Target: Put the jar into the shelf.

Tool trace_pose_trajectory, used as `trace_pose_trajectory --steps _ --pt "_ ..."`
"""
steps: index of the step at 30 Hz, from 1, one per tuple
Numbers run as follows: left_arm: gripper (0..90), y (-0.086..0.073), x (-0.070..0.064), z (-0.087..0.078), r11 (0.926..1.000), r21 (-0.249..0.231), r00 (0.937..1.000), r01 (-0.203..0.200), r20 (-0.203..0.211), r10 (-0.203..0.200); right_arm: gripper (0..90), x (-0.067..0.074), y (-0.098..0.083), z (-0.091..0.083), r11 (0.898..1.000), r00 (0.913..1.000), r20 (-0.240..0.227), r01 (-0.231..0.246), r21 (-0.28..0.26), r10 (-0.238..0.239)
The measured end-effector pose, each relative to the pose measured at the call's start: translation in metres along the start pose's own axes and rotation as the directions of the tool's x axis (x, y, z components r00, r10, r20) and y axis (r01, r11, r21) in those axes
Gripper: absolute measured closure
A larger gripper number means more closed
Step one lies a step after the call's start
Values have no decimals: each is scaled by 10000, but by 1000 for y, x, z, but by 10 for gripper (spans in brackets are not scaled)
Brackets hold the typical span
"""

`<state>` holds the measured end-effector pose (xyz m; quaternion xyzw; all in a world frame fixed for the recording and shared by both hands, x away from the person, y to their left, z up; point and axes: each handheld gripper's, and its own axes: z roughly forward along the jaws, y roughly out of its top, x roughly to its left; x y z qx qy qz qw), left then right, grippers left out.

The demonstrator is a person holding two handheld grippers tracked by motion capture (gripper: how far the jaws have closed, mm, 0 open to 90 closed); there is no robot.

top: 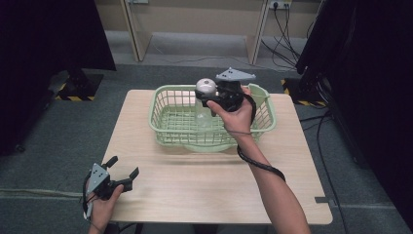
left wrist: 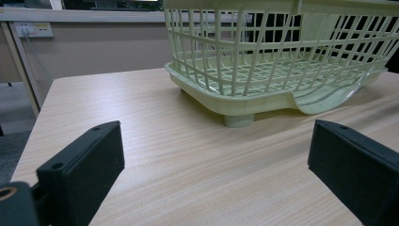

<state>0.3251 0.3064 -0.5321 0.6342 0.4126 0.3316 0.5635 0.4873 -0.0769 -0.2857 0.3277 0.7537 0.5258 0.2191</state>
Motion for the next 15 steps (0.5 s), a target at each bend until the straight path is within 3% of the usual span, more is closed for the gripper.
trace_pose_trajectory --steps 9,15 --pt "37 0 0 0 10000 1 10000 8 4 -8 318 -24 -8 23 9965 9966 640 -564 610 525" --pt "37 0 0 0 10000 5 10000 9 5 -9 318 -34 -16 38 9894 9929 814 -958 1090 872"
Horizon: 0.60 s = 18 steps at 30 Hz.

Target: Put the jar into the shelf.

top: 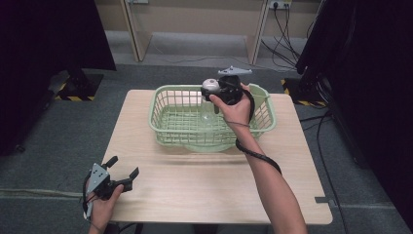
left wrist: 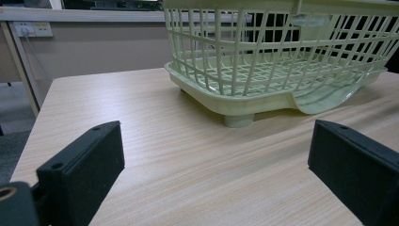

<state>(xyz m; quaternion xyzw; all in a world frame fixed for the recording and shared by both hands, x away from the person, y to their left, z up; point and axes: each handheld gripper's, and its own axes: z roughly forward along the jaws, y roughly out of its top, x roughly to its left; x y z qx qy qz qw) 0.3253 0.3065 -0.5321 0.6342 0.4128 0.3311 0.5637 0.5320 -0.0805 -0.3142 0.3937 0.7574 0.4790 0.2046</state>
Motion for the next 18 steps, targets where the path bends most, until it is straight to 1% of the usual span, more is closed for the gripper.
trace_pose_trajectory --steps 5,9,12,18 --pt "37 0 0 0 10000 -22 10000 4 11 -4 318 -6 -5 13 9988 9997 114 -200 444 195" --pt "37 0 0 0 10000 -24 10000 7 13 -7 318 -9 -11 23 9964 9995 227 -235 808 217" --pt "37 0 0 0 10000 -27 10000 18 15 -18 317 -10 -17 31 9934 9990 261 -380 1082 354" --pt "37 0 0 0 10000 -29 10000 17 21 -17 317 -13 -25 42 9868 9985 406 -432 1563 373"
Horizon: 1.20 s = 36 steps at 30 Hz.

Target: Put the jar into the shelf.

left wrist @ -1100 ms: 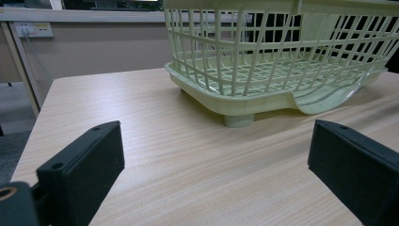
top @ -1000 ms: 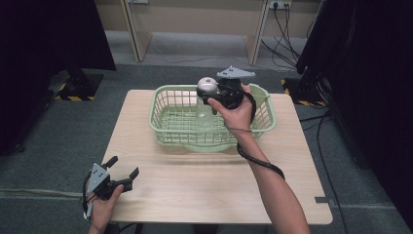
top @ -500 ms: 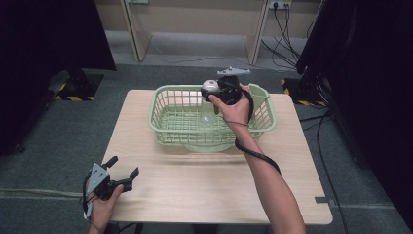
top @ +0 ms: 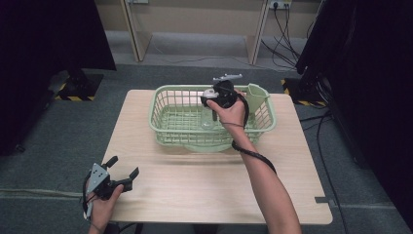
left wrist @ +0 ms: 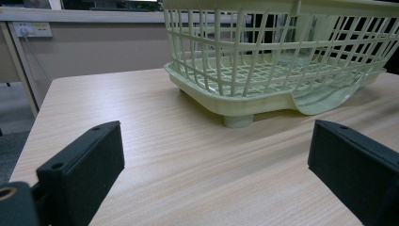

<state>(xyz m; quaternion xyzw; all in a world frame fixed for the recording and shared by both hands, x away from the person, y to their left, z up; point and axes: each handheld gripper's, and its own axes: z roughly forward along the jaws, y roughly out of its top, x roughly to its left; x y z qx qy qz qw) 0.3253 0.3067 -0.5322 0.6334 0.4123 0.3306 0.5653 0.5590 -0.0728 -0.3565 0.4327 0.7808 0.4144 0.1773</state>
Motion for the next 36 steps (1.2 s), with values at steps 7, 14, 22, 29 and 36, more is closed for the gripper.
trace_pose_trajectory --steps 7,14,22,29,36 --pt "37 0 0 0 10000 5 10000 -8 2 8 317 -2 -6 8 9994 9999 164 42 357 -47" --pt "37 0 0 0 10000 9 10000 -16 8 16 317 -1 -8 11 9987 9996 250 101 505 -114" --pt "37 0 0 0 10000 23 10000 -40 2 40 315 3 -9 10 9966 9986 220 456 689 -472" --pt "37 0 0 0 10000 21 10000 -42 -1 42 246 6 -11 8 9957 9991 145 387 841 -400" --pt "37 0 -1 0 10000 32 10000 -67 -3 67 102 1 -14 4 9968 9999 -127 4 801 6"
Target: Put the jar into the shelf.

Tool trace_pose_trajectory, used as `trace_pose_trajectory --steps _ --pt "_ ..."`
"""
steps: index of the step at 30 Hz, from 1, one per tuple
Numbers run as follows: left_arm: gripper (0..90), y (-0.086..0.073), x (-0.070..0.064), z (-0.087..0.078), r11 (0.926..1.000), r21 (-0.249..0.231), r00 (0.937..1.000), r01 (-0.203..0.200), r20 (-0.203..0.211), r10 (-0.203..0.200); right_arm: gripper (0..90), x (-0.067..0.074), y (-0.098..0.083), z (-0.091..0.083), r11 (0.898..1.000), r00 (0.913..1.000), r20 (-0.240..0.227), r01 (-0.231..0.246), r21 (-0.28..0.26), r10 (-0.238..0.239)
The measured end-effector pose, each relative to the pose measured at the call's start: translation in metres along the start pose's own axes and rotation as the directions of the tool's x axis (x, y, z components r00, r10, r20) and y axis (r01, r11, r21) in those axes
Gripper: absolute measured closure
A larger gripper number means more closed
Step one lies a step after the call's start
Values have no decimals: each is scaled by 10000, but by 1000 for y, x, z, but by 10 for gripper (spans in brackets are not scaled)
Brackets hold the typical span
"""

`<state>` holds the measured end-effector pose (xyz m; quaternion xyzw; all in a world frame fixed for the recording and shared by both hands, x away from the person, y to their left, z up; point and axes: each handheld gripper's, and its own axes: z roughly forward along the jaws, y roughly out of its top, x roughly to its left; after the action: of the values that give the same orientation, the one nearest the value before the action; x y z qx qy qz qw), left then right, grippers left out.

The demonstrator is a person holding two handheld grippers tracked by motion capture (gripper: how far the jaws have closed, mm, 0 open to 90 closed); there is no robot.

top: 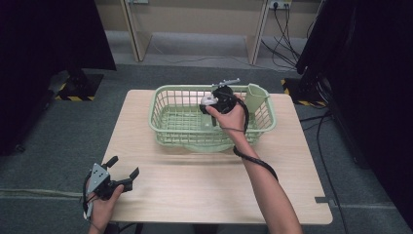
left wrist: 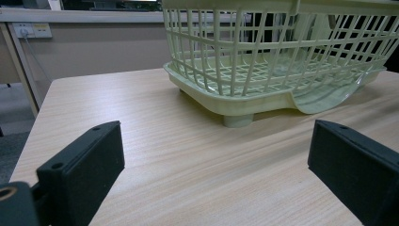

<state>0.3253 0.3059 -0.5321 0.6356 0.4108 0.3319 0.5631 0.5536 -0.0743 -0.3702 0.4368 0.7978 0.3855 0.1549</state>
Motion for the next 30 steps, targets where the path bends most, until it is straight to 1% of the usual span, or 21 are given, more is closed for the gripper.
trace_pose_trajectory --steps 5,8,15,30 --pt "37 0 0 0 10000 -11 10000 -9 3 9 68 -2 -4 -5 9997 9998 -180 -129 -222 125" --pt "37 0 0 0 10000 -8 10000 -10 2 10 64 -2 -6 -7 9993 9995 -266 -158 -326 150" --pt "37 0 0 0 10000 -6 10000 -15 4 15 51 -1 -10 -16 9967 9984 -497 -303 -759 266" --pt "37 0 -1 0 10000 -3 10000 -30 -6 30 45 0 -20 -31 9964 9966 -763 -362 -770 303"
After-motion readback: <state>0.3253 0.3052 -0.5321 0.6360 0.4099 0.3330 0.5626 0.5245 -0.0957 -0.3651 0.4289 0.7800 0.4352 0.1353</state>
